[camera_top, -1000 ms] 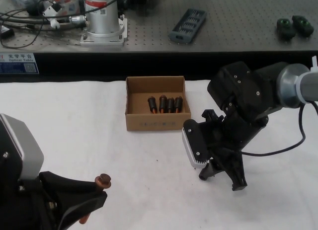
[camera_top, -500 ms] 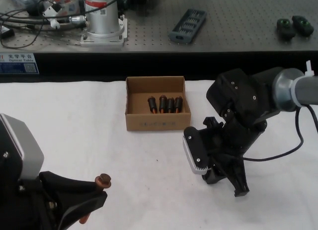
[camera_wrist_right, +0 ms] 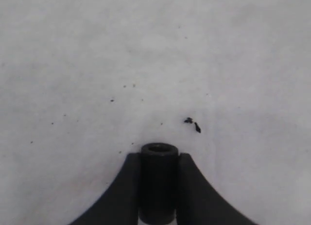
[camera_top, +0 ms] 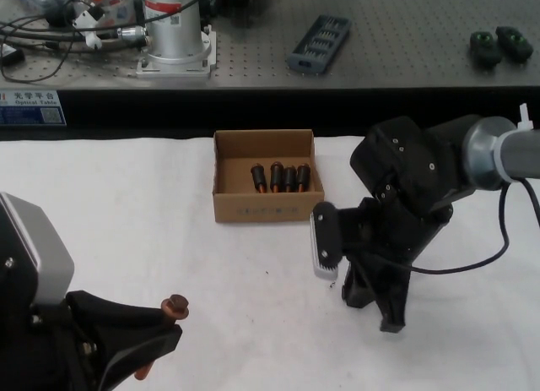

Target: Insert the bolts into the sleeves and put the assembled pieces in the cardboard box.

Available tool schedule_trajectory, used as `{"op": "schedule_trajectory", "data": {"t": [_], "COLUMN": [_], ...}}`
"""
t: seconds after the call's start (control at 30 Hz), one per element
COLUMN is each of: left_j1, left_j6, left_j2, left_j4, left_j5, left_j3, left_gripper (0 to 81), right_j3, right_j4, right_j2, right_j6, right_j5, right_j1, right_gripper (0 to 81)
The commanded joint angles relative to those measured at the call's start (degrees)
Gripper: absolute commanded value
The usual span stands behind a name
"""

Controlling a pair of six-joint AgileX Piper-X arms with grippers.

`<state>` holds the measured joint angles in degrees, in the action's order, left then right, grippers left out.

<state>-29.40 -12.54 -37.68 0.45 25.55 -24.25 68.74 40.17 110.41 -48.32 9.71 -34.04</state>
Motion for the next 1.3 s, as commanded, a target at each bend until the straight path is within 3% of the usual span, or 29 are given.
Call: {"op": "schedule_trajectory", "data": {"t": [0.0, 0.13, 0.4, 0.57, 0.7, 0.93, 1.1, 1.27], "left_j1": [0.17, 0.17, 0.17, 0.04, -0.33, -6.22, -10.56, -12.05], "left_j6": [0.50, 0.50, 11.00, 15.36, 16.76, 24.83, 24.95, 24.95], "left_j2": [0.49, 0.49, -0.21, -5.21, -11.02, -21.44, -26.56, -28.99], "left_j4": [-0.45, -0.45, -14.11, -25.35, -31.74, -52.50, -55.99, -58.12], "left_j5": [0.66, 0.66, 0.81, 8.31, 11.22, 11.22, 11.11, 11.15], "left_j3": [-0.16, -0.16, -0.16, -0.16, -0.16, -0.28, -1.45, -3.75], "left_gripper": [0.6, 0.6, 0.6, 0.6, 0.6, 0.6, 0.6, 0.6], "right_j3": [0.14, 0.01, -9.80, -20.72, -28.56, -39.71, -46.25, -49.68], "right_j4": [-1.04, -0.54, -5.69, -13.61, -19.56, -30.49, -38.20, -40.17], "right_j2": [-0.39, -3.11, -18.22, -31.20, -42.44, -59.88, -69.20, -72.29], "right_j6": [-0.51, 13.07, 23.33, 29.76, 36.21, 46.70, 55.45, 56.86], "right_j5": [1.02, 7.65, 13.29, 14.20, 19.57, 20.26, 19.07, 18.92], "right_j1": [-0.01, -0.01, -0.31, -0.31, -0.31, -3.96, -7.85, -10.98], "right_gripper": [3.8, 3.8, 3.8, 3.8, 3.8, 3.8, 3.8, 3.8]}}
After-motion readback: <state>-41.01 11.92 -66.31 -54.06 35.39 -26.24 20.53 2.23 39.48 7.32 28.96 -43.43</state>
